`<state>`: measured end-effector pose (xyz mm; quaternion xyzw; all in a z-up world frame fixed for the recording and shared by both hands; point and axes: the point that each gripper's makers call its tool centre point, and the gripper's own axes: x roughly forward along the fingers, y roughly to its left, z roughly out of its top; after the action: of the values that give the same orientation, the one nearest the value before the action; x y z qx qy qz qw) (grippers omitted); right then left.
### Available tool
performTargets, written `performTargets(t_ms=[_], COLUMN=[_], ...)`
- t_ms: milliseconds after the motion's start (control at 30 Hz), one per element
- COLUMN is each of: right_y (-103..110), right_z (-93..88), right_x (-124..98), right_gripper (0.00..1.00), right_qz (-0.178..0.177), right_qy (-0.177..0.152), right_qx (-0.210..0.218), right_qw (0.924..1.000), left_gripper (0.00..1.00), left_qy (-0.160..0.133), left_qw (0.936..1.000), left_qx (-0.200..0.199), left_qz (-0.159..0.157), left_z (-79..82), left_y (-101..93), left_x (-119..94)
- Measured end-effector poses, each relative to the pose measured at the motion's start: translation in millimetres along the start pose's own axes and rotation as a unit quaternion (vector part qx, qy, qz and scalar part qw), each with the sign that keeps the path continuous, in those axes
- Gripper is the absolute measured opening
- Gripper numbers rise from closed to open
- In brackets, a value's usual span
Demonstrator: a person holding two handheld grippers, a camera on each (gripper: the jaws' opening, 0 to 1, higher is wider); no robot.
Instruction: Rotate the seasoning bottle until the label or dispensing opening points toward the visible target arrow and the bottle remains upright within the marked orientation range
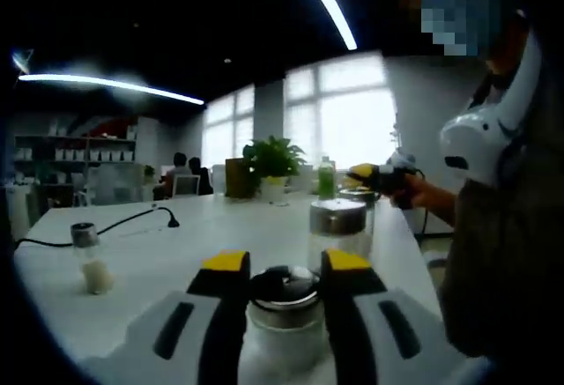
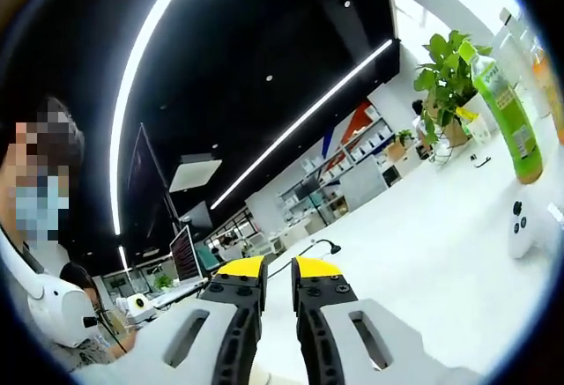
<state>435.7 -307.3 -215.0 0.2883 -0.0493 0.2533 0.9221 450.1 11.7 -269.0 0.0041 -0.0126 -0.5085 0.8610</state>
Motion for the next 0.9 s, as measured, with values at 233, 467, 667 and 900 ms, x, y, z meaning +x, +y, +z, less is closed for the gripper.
performTargets(t_ms=[233,467,667,900], right_y=[4.3,5.7,7.4,6.1], right_z=[-4.8,-8.7,-13.5,-12.8], right_x=[5.2,9.0,13.6,17.2], right_gripper=[0.1,0.1,0.11,0.12], right_qz=[0.007,0.012,0.012,0.012], right_qy=[0.005,0.015,0.025,0.025], right_qx=[0.002,-0.002,-0.016,-0.01], right_qw=[1.0,0.9998,0.9995,0.9996], left_gripper=[0.34,0.34,0.34,0.53], left_qy=[0.013,0.009,0.009,0.007], left_qw=[0.9989,0.9969,0.9966,0.9978], left_qx=[0.008,-0.01,-0.018,-0.042], left_qz=[-0.044,-0.077,-0.08,-0.05], left_z=[-0.9,-1.5,-2.2,3.4], left_y=[-2.9,-5.1,-6.2,-6.2], left_x=[2.3,4.5,6.8,1.5])
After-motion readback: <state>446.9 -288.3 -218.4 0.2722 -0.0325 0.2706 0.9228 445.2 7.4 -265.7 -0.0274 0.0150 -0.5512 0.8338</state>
